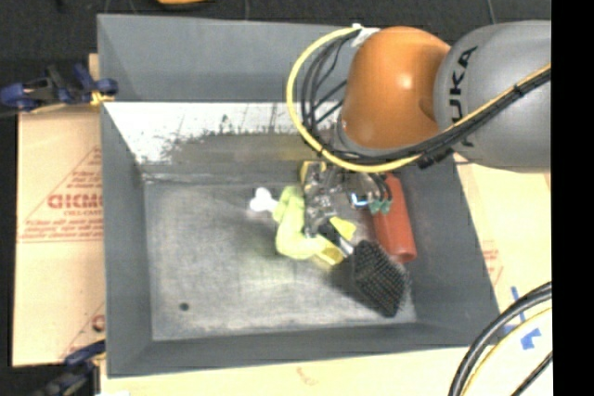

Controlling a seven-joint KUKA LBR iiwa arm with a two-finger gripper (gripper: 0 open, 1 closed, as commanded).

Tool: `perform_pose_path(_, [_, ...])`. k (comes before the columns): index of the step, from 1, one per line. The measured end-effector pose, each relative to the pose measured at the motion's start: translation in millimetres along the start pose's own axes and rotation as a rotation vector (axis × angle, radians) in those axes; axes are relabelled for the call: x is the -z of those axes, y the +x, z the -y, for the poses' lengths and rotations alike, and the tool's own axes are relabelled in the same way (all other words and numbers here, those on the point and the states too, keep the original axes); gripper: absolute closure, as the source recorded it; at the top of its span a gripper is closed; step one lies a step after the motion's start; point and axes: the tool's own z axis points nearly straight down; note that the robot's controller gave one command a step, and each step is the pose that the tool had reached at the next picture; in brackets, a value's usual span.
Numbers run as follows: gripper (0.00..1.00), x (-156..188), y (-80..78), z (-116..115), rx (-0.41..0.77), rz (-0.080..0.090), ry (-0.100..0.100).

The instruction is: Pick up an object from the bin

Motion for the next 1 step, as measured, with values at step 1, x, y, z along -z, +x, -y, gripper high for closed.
perform_pose_path(1, [1.00, 41.7, -16.4, 3.5, 0.161, 0.005, 0.001])
